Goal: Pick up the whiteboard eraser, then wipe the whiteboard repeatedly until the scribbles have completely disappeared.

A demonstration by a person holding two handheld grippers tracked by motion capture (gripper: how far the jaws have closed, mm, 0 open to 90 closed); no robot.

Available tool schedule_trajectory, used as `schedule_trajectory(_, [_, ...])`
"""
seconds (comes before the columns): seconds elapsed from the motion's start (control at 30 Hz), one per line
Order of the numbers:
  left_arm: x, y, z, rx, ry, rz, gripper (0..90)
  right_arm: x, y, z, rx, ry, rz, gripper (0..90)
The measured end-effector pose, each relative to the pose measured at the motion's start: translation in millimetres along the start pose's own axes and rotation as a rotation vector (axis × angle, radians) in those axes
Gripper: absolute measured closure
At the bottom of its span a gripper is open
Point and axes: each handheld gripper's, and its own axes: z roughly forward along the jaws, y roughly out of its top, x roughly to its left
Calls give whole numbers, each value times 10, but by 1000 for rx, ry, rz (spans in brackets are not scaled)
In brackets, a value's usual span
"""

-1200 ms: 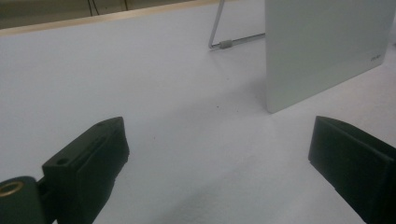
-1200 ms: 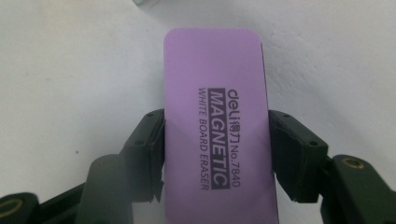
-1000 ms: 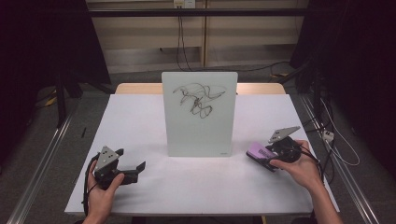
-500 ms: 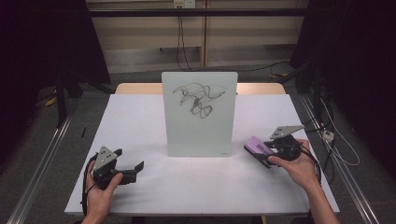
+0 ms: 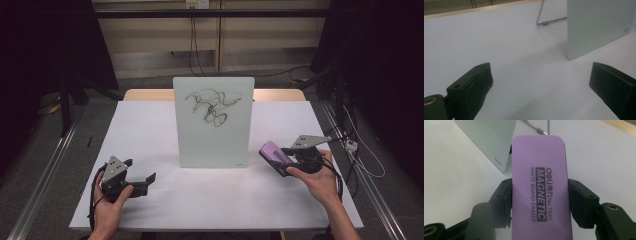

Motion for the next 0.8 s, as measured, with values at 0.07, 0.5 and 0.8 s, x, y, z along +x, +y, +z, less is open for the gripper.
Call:
schedule_trajectory(0.07, [3,-4,-1,-2,3,-5,47,2,5,-10,-18,-2,4,409])
schedule_trajectory(0.5, [41,-25,14,3,-4,-22,47,30,75,-69,-91,-6,23,410])
schedule_trajectory(0.8, [36,-18,4,2,-1,-16,47,133,162,-113,-153,-7,-26,410])
